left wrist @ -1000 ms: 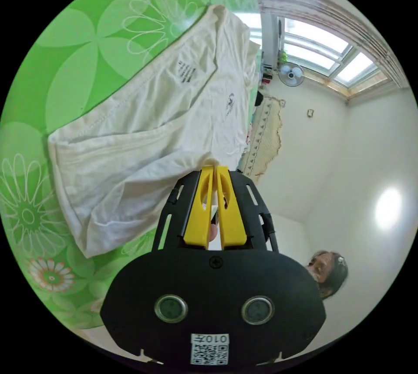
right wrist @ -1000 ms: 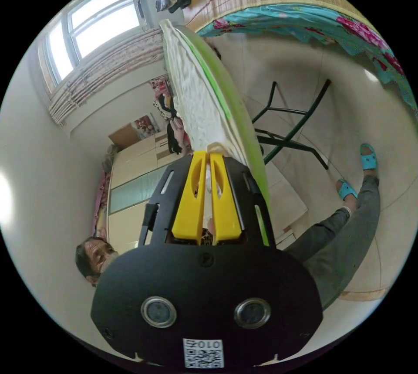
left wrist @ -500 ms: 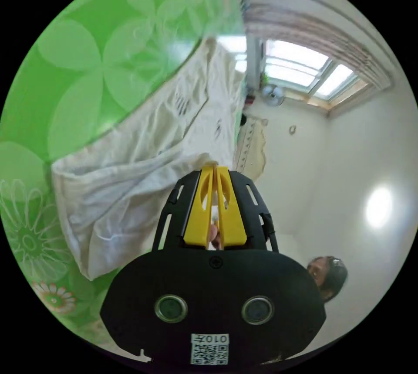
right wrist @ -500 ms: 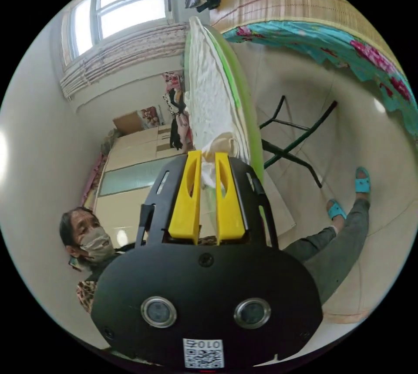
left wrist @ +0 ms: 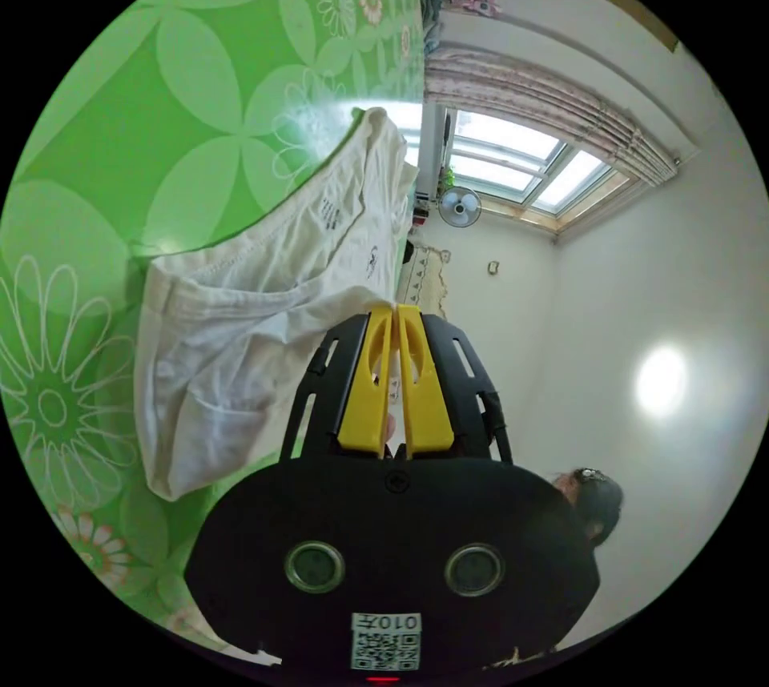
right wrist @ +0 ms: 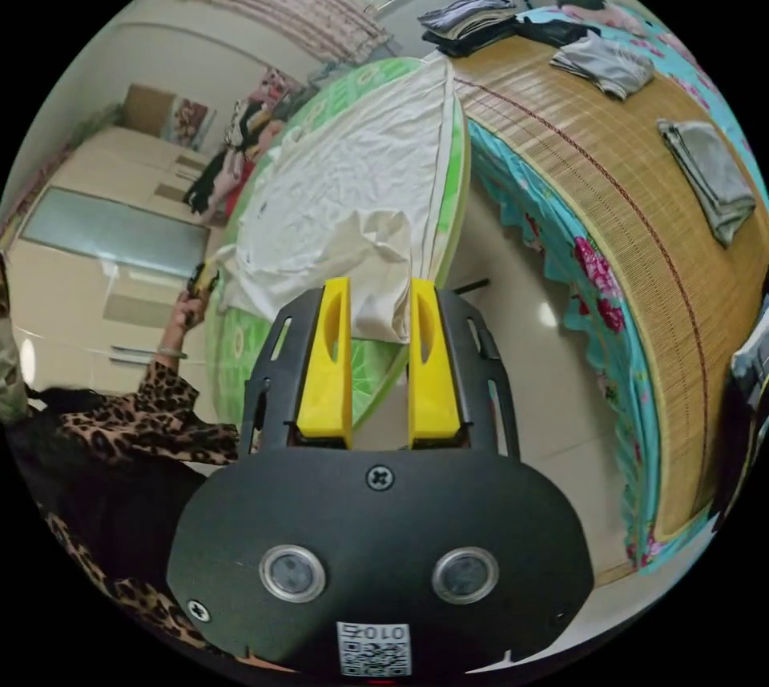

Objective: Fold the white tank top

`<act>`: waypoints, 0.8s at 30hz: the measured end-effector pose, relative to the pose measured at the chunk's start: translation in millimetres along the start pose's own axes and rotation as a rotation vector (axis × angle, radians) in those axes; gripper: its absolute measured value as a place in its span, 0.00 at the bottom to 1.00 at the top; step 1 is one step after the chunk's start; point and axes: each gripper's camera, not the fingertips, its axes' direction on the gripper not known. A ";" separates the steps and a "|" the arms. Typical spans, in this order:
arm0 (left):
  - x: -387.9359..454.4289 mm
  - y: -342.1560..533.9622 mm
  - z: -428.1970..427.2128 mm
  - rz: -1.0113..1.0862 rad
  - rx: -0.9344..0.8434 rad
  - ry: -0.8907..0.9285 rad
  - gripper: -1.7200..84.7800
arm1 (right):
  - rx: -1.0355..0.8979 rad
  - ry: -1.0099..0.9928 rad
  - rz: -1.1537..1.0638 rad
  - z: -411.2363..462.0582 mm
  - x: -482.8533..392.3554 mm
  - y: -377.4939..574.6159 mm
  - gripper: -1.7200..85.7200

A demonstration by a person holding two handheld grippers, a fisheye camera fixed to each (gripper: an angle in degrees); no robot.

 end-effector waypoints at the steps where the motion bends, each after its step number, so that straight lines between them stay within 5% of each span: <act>1: -1.0 0.3 0.8 0.001 -0.007 -0.006 0.02 | -0.035 0.025 -0.016 9.9 -6.6 -0.3 0.10; 24: 7.1 19.9 -0.3 0.032 -0.030 -0.076 0.02 | 0.086 -0.139 0.020 75.9 10.4 18.2 0.05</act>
